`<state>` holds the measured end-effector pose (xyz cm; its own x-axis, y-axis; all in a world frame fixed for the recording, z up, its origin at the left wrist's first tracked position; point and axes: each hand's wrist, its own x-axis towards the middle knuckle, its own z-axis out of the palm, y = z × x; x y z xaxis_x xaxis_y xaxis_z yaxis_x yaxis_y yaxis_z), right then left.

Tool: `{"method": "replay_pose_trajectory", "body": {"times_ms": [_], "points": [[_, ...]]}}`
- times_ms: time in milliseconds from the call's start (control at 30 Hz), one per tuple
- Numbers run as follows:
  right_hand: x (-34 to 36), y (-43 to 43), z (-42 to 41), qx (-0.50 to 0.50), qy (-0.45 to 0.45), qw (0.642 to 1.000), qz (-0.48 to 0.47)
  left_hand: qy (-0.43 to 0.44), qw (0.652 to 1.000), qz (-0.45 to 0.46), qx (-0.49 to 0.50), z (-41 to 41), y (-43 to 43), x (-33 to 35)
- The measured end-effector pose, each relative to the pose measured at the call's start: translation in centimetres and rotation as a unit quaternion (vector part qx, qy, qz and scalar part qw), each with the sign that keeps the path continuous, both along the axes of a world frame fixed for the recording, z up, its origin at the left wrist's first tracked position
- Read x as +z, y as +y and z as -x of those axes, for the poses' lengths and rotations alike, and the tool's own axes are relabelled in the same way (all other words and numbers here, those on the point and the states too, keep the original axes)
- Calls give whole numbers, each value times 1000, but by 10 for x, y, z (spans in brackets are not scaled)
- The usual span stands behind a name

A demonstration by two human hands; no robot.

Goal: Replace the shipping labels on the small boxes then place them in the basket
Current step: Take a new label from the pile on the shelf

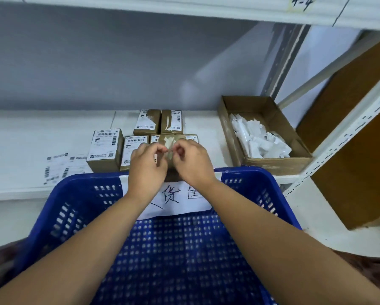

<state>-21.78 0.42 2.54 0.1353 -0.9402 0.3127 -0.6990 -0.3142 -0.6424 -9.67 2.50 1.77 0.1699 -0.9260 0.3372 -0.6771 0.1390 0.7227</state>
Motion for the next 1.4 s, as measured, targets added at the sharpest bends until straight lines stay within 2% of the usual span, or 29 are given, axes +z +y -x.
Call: {"method": "replay_pose_trajectory", "body": {"times_ms": [200,300,400,500,600,733,833,1067,1167,1233,1333,1400], "points": [[12,0,-60,56,19,993,-107,-10,998,-1,69,-75,-3,-7],[15,-8,-89,76,-33,985,-152,-16,992,-20,126,-118,-13,-17],[15,-16,-115,74,-58,977,-190,-16,978,-66,198,-159,-24,-34],[11,-24,-140,82,-49,973,-212,9,956,-151,252,-195,-37,-45],[4,-31,-160,90,-43,970,-224,14,926,-264,269,-224,-51,-52],[-5,-40,-180,104,-24,969,-224,-16,906,-341,251,-251,-66,-72],[-14,-46,-192,107,4,967,-233,-22,893,-384,235,-259,-74,-89],[-17,-53,-201,119,41,964,-233,-16,849,-455,267,-261,-91,-93],[-18,-52,-203,118,46,965,-229,24,844,-473,252,-263,-93,-99],[-19,-51,-203,118,44,964,-232,-23,845,-474,246,-264,-93,-102],[-20,-48,-204,121,45,964,-232,-86,871,-419,240,-263,-95,-101],[-21,-46,-202,122,47,965,-228,-55,886,-391,244,-262,-95,-104]]}}
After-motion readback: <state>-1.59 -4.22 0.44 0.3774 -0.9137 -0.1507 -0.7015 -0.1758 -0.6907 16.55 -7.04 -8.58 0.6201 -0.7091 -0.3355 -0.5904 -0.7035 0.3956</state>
